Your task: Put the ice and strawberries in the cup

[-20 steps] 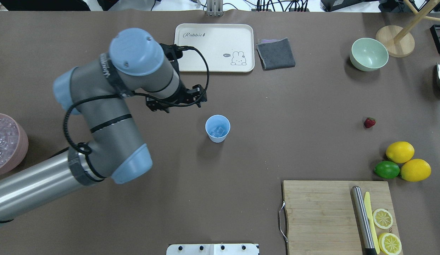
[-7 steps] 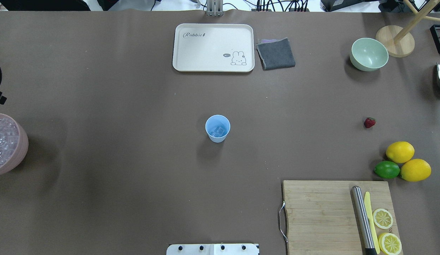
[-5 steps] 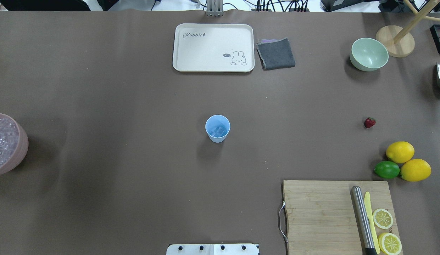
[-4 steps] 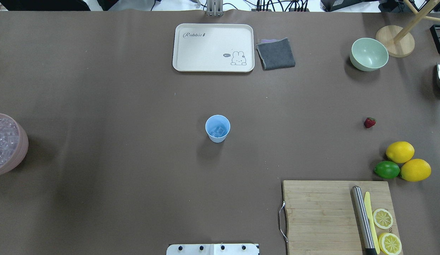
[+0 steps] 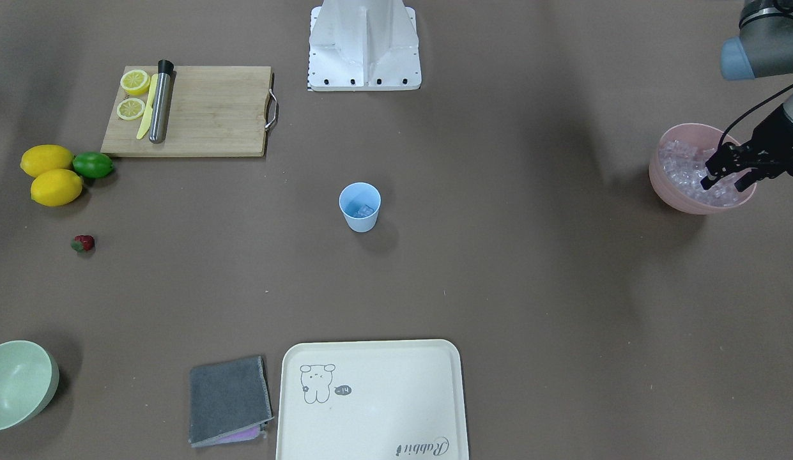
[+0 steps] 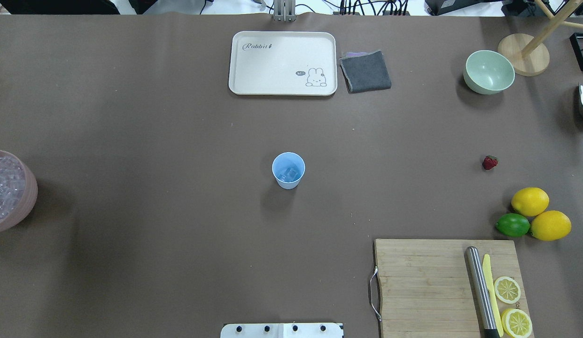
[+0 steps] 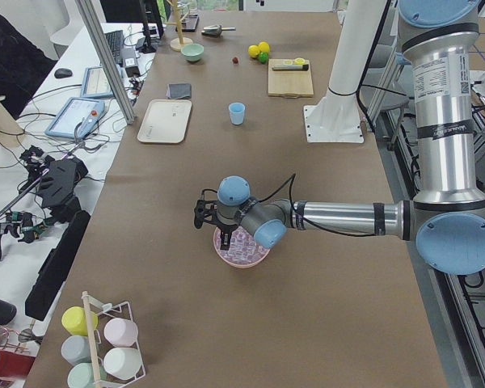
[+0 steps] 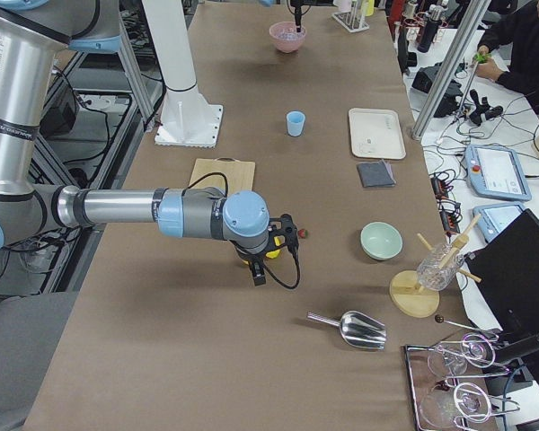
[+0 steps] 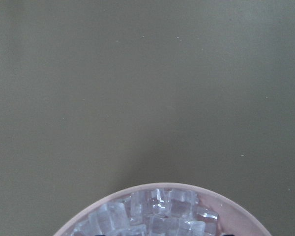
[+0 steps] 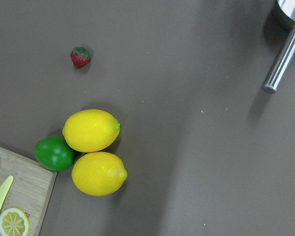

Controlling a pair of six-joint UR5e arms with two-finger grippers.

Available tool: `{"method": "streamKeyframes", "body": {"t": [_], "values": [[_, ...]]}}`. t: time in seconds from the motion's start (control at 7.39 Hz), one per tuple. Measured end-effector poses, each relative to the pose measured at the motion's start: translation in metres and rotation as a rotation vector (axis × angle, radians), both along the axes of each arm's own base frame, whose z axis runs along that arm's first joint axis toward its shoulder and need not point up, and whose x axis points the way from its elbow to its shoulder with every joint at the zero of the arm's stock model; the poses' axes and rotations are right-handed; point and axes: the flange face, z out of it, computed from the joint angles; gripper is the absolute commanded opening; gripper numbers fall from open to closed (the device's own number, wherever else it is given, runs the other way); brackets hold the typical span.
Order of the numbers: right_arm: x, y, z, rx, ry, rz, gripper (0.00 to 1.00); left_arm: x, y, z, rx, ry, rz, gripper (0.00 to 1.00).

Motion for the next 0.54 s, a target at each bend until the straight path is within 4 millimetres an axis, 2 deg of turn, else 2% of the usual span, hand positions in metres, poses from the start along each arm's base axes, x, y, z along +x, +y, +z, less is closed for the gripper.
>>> {"method": "streamKeyframes", "body": {"t": [0.54], "values": [[0.001, 0.000, -0.001, 0.004, 0.001, 0.003, 1.00, 0.015, 0.002, 0.007, -0.008, -0.003, 0.026, 0.60]]}}
